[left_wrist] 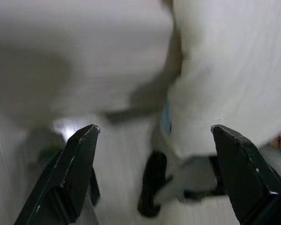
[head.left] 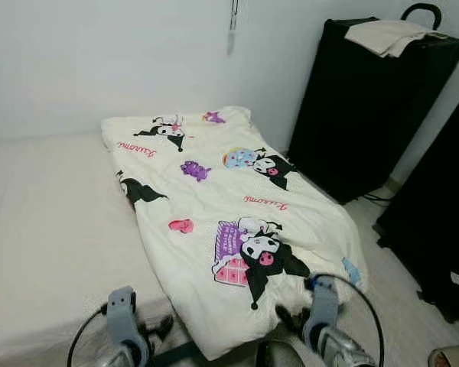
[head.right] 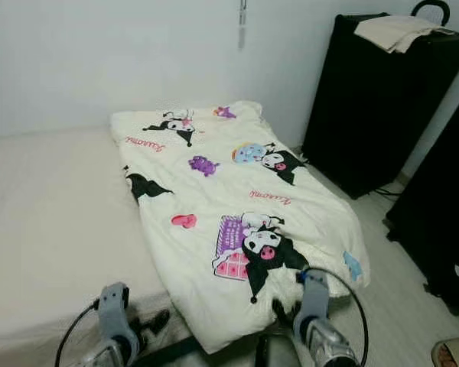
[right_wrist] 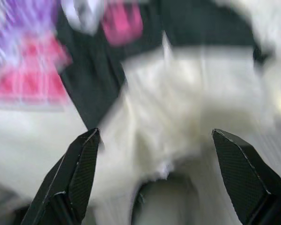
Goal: Clean up the room
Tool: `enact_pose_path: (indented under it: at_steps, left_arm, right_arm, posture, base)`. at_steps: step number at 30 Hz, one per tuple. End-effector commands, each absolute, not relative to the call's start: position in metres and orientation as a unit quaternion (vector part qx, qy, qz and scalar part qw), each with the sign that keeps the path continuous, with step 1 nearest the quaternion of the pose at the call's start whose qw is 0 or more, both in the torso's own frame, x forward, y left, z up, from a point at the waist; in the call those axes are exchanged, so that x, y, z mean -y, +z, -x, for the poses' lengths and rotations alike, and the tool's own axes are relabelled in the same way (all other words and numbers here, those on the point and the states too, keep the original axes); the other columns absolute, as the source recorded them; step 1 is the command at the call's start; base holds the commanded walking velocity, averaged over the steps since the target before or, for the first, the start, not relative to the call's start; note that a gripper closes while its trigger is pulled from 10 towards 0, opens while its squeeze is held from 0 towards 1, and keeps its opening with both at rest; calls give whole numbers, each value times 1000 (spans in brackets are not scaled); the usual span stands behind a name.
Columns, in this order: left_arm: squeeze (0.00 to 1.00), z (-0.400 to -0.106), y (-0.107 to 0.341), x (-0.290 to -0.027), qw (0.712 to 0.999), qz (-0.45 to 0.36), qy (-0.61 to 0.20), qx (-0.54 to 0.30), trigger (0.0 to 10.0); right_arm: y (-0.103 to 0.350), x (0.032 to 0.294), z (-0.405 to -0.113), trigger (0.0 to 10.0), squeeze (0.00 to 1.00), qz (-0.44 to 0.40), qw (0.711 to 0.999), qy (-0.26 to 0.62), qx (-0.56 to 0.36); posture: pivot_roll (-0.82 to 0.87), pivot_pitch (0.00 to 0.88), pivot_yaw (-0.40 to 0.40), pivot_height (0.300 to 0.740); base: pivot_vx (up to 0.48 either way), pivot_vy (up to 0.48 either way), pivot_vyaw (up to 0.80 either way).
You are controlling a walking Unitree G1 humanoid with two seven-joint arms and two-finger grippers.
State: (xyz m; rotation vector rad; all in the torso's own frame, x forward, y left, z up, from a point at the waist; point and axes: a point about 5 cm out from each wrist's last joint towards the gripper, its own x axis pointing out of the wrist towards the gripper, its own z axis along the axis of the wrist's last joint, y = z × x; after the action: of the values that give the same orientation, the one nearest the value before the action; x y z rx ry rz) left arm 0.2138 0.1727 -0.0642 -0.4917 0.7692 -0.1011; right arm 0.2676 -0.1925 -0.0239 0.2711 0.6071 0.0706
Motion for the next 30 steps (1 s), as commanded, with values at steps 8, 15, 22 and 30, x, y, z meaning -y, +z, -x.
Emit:
enact_pose_path:
  at_steps: [8, 15, 22, 30]
  left_arm:
    - [0, -198, -68, -155, 851, 356, -126, -364, 10000]
    - [0, -222, -53, -131, 871, 358, -146, -304, 10000]
    - [0, -234, -47, -118, 907, 285, -122, -285, 10000]
    - [0, -230, -52, -133, 927, 216, -84, -296, 10000]
  right_arm:
    - [-4, 183, -280, 10000, 0, -184, 950, 117, -224]
    - [8, 187, -288, 10000, 0, -203, 953, 126, -188]
    - [30, 182, -300, 10000, 0, -216, 954, 148, -144]
    - [46, 180, -298, 10000, 0, -221, 954, 169, -114]
  posture:
    - [5, 6, -28, 546]
    - [-9, 46, -34, 546]
    - [-70, 130, -55, 546]
    - [-103, 171, -67, 546]
  base:
    - [0, 0, 0]
    - [0, 0, 0]
    - [0, 0, 0]
    - [0, 0, 0]
